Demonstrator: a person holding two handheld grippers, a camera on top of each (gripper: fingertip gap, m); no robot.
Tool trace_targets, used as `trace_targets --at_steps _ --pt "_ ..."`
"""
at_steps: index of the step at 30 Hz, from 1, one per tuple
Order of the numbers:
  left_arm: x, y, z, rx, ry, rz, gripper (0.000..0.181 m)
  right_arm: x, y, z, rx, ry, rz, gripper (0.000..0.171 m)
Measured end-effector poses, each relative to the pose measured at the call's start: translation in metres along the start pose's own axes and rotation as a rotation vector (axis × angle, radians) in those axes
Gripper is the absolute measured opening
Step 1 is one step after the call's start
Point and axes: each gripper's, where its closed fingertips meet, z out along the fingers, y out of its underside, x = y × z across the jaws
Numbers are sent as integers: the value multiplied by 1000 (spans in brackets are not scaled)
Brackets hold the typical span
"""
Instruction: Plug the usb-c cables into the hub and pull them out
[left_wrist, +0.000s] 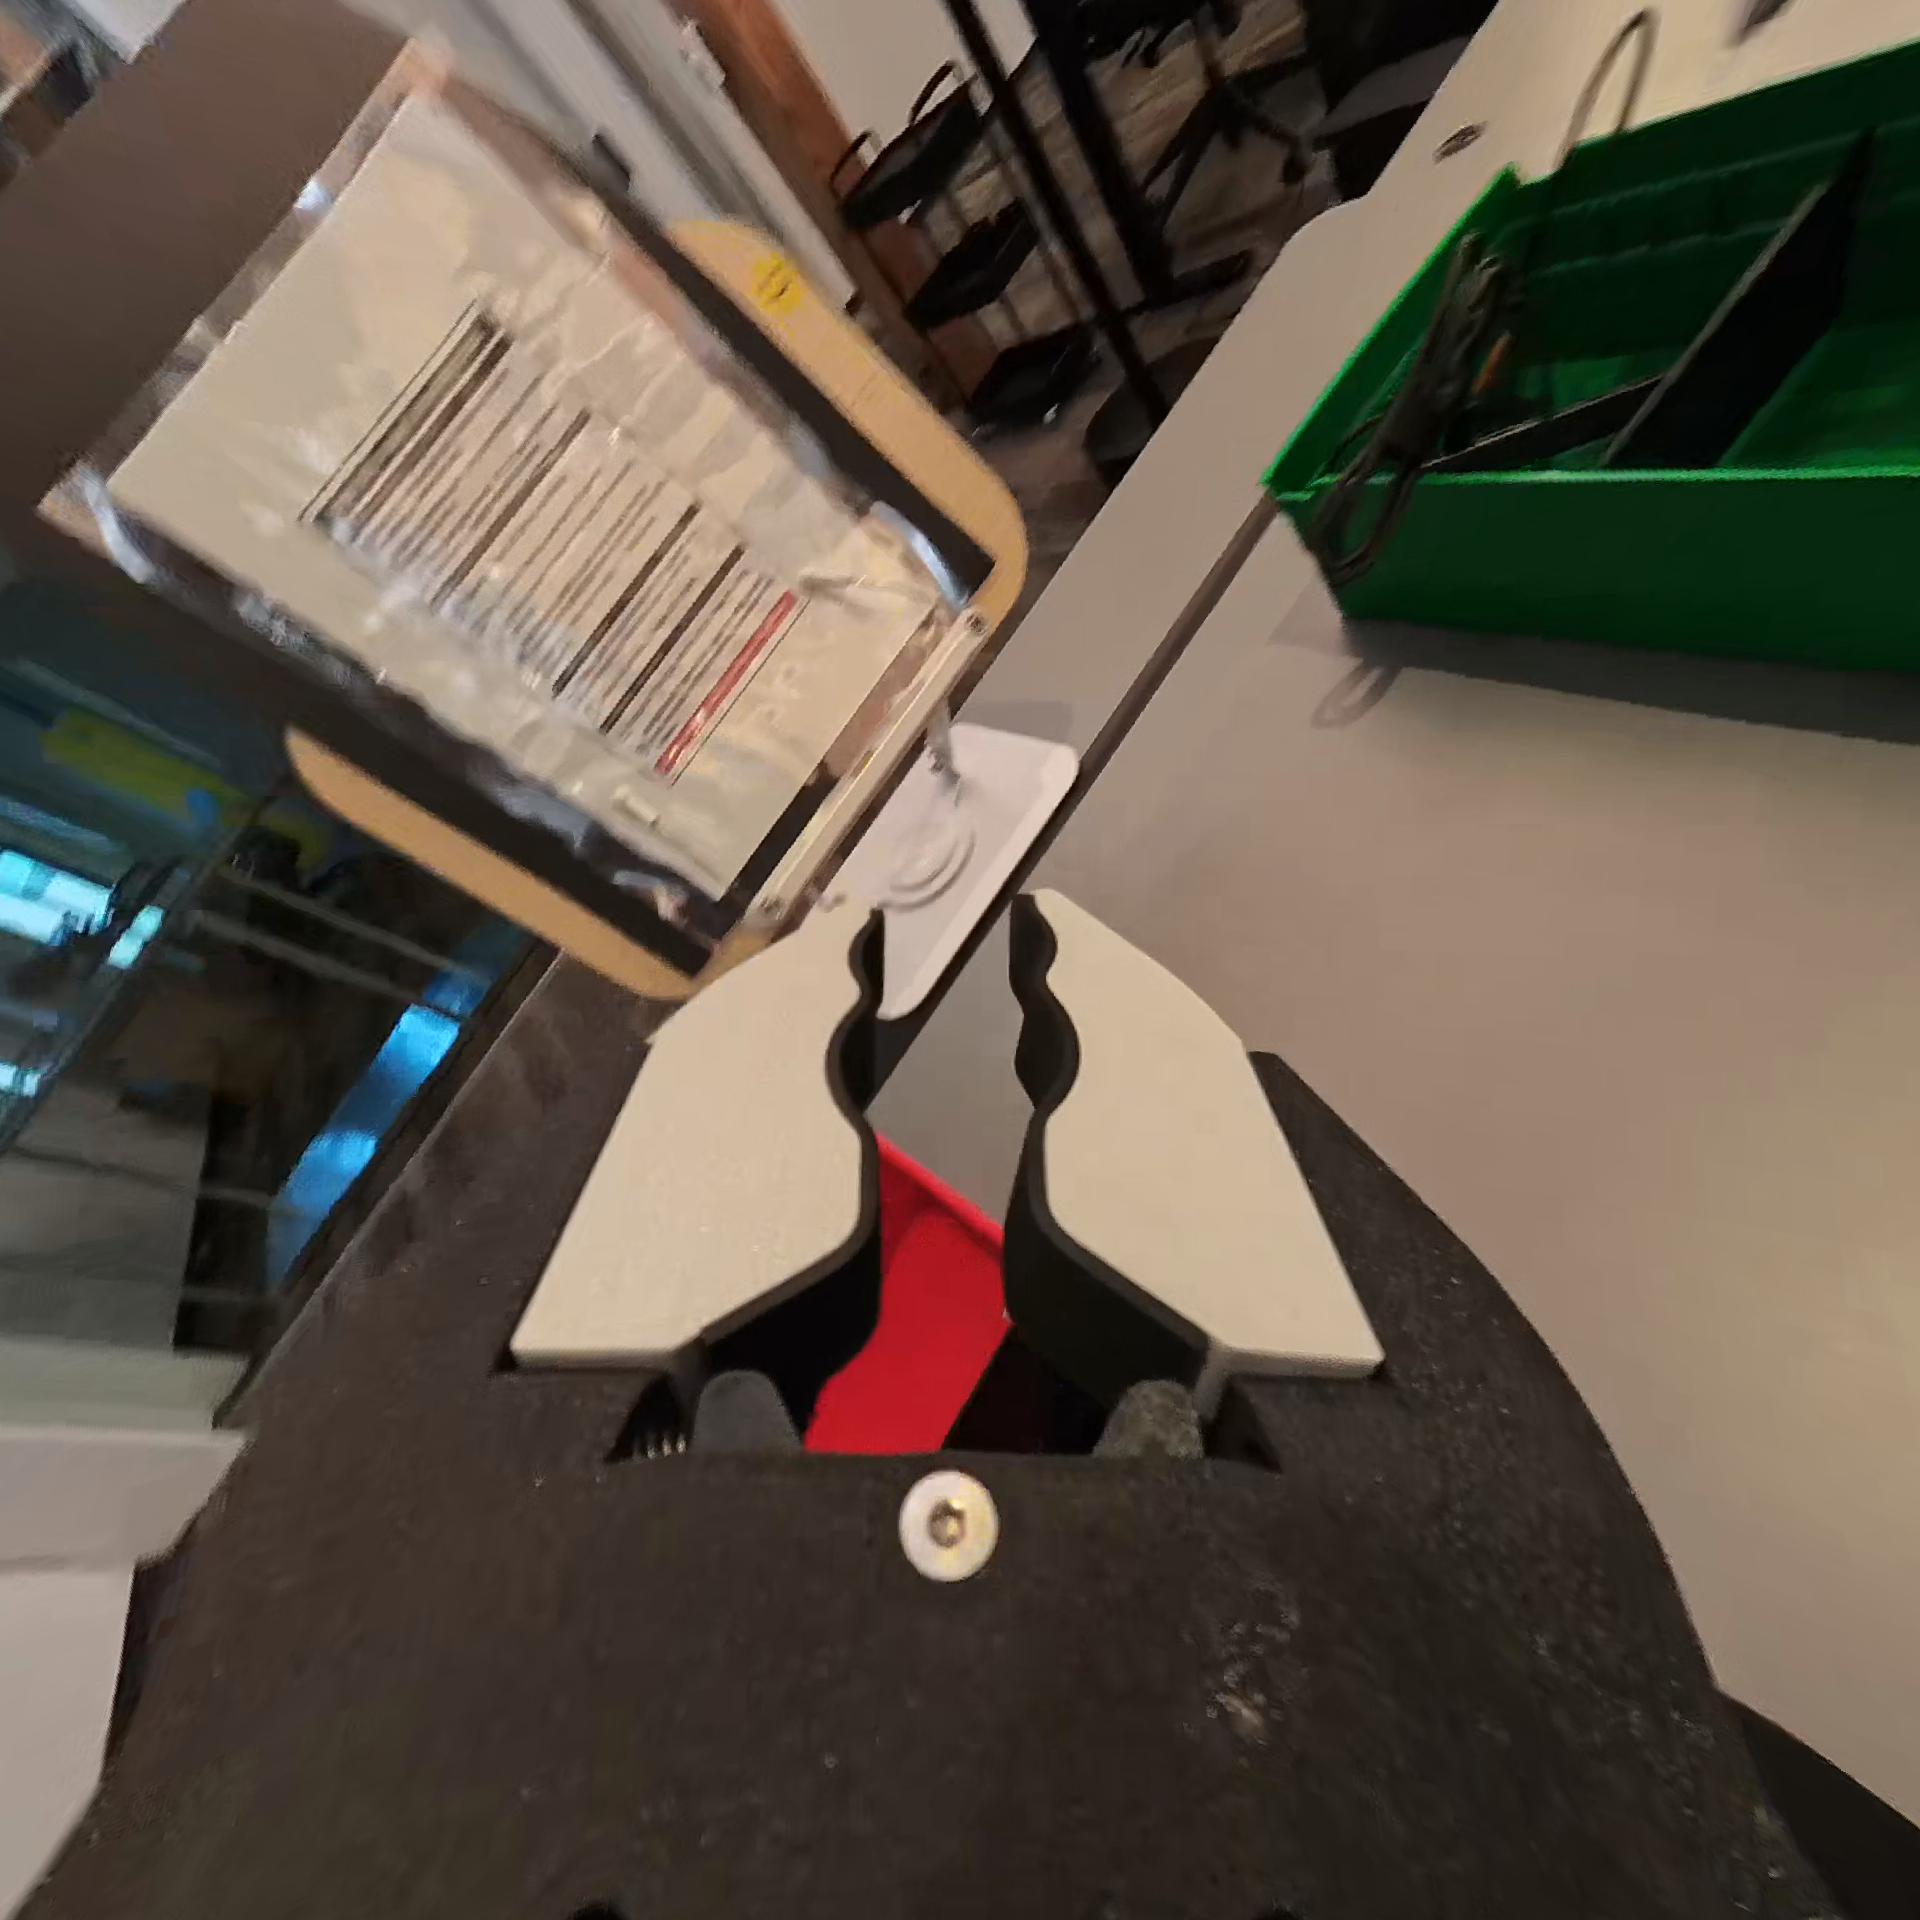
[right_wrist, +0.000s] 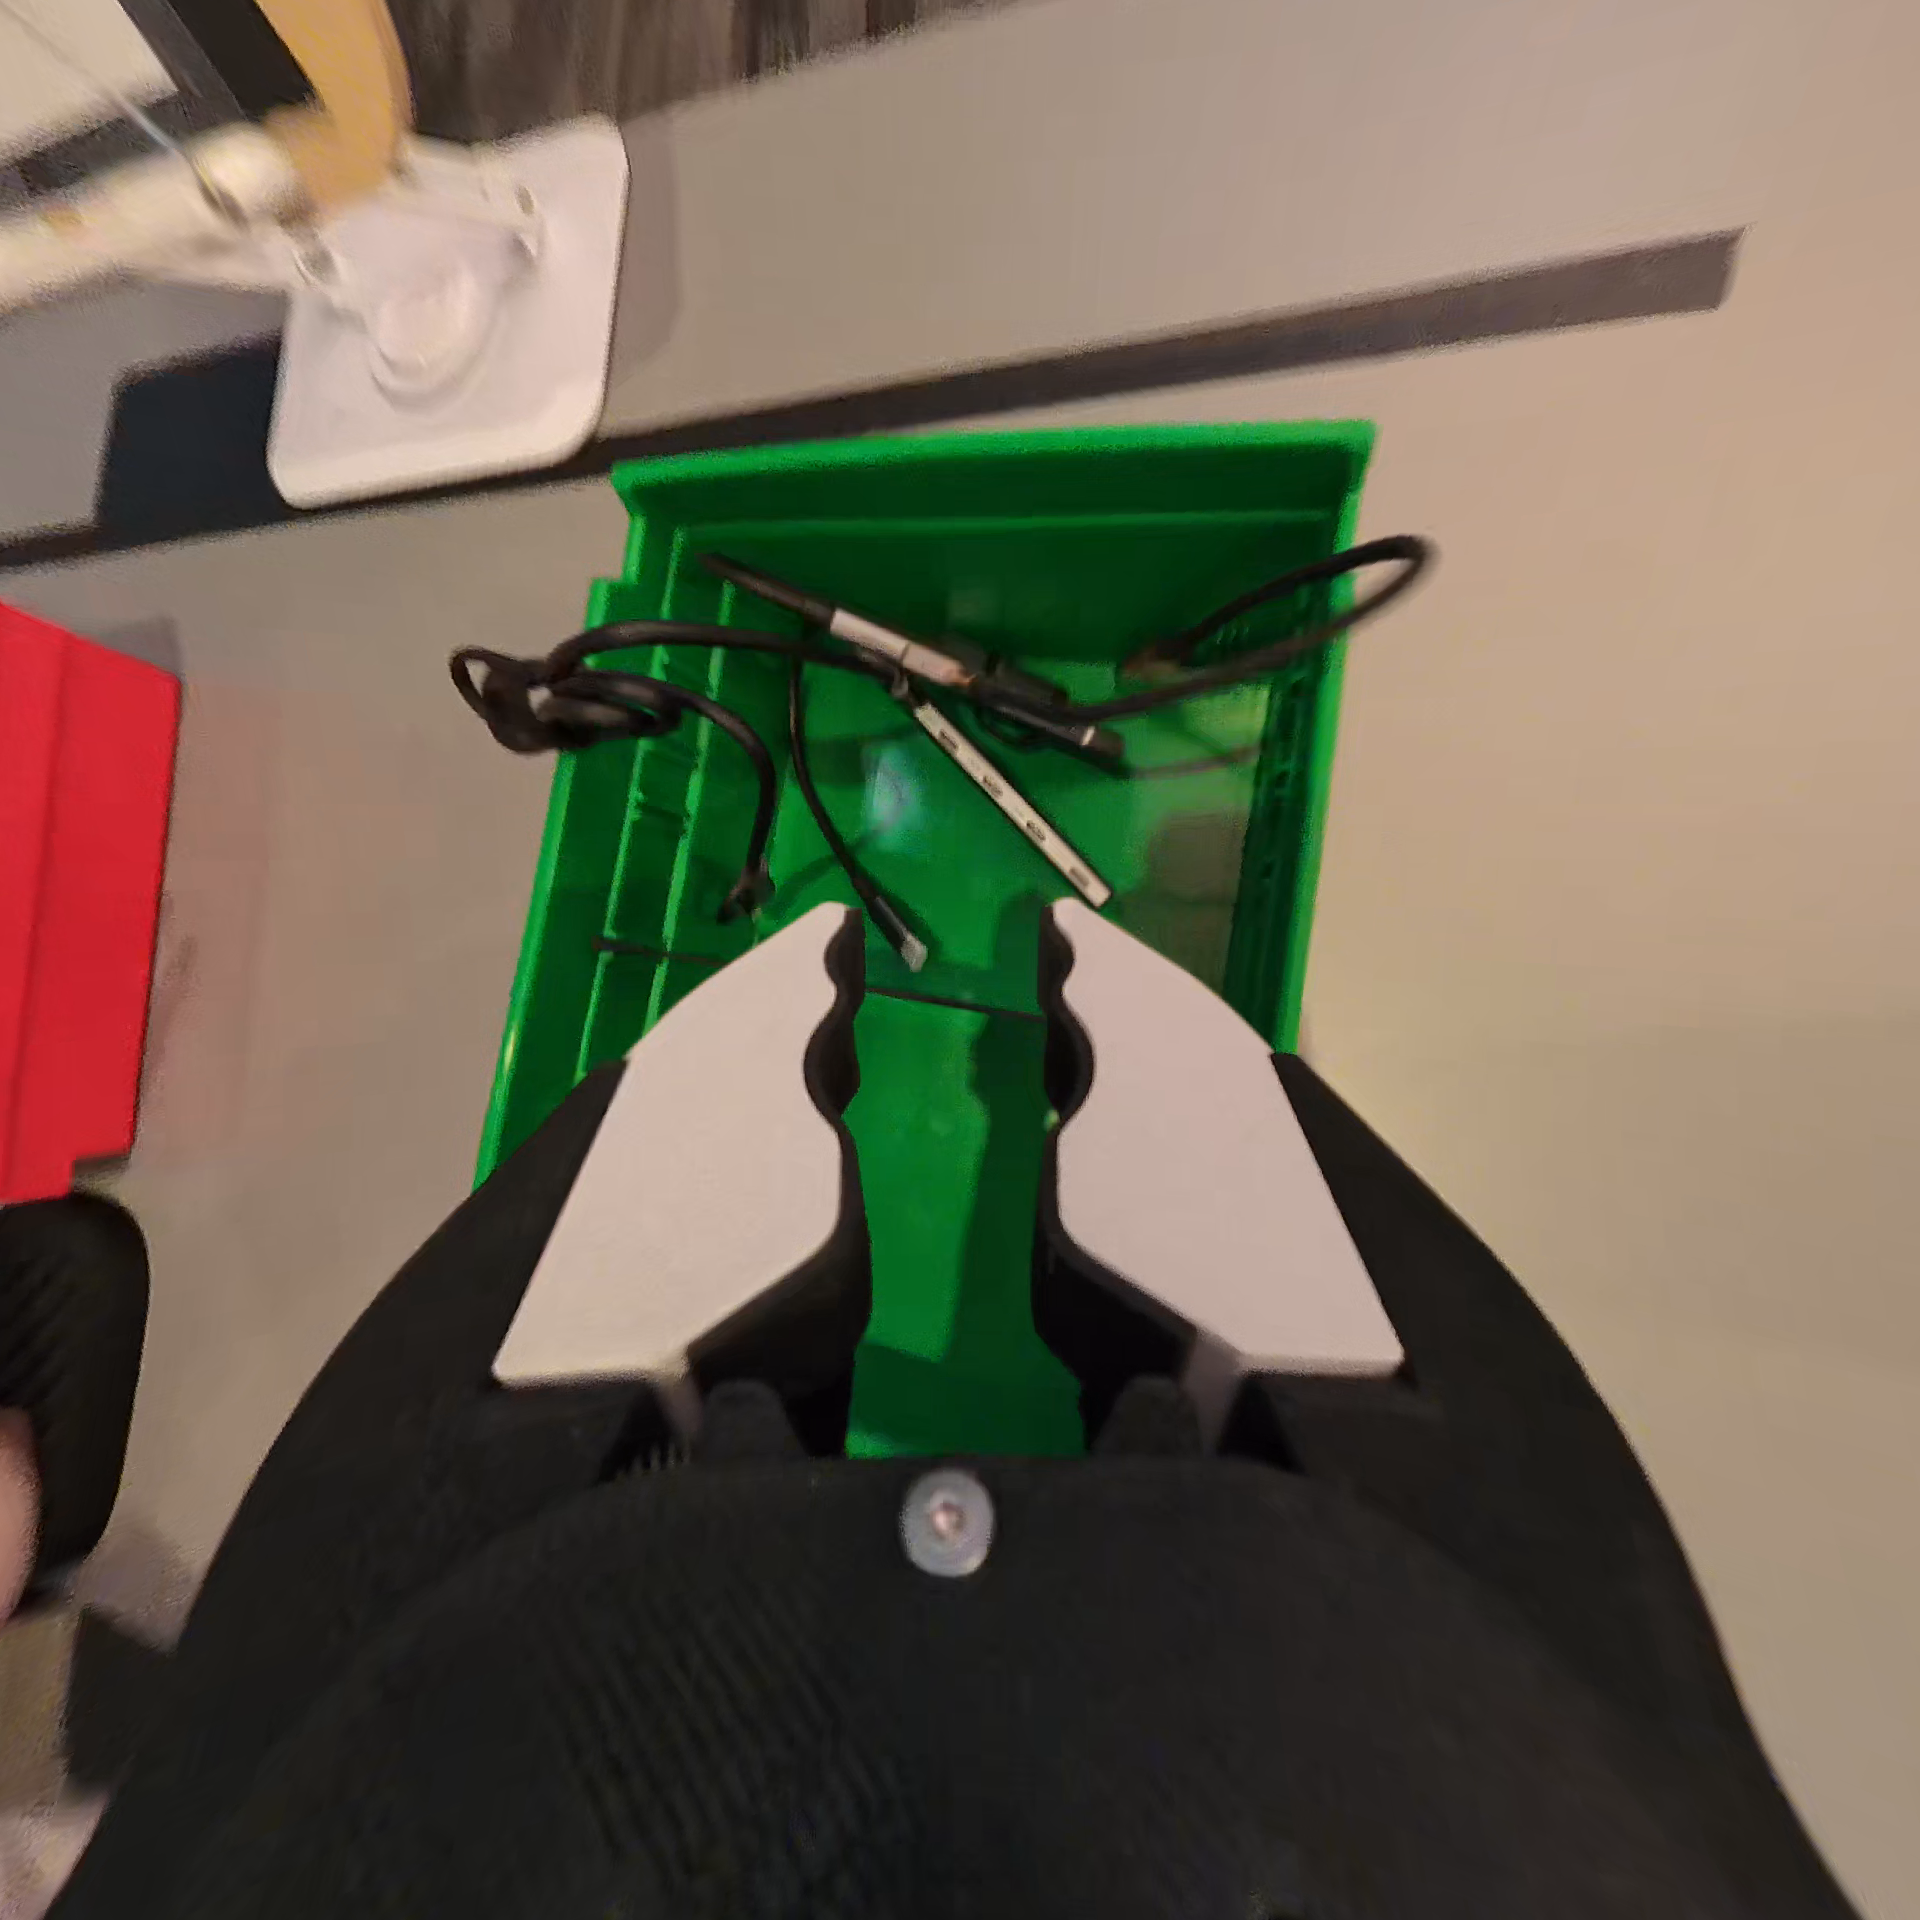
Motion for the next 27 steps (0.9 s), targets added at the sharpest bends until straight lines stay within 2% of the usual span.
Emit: trace_targets --at_steps 2,3,5,7,11,14,17,19,21,25,27 --pt "-18 17 -9 -67 -63 -76 22 5 -2 -8 181 3 -8 32" --pt "-28 28 -14 -108 -104 -125 23 15 0 -11 195 31 -22 35" --pt "-48 56 -28 -208 -185 -241 25 46 9 -16 129 149 -5 39" --pt "-66 95 -46 -335 -262 -375 31 57 19 -11 98 127 -6 44" --pt "-90 182 -88 -575 -379 -623 50 84 68 8 -154 162 64 46" --pt "-86 232 -97 -655 -333 -791 58 75 85 21 -263 83 85 37" --pt "-67 274 -91 -755 -201 -971 62 64 101 32 -380 28 90 23" --pt "-57 294 -81 -788 -120 -1053 62 69 109 37 -436 68 70 14" --pt "-50 312 -73 -827 -83 -1096 58 69 109 38 -447 66 62 14" --pt "-38 333 -60 -899 -38 -1184 28 71 110 38 -469 105 -6 10" --pt "-34 337 -54 -910 -19 -1206 18 71 110 38 -482 118 -27 10"
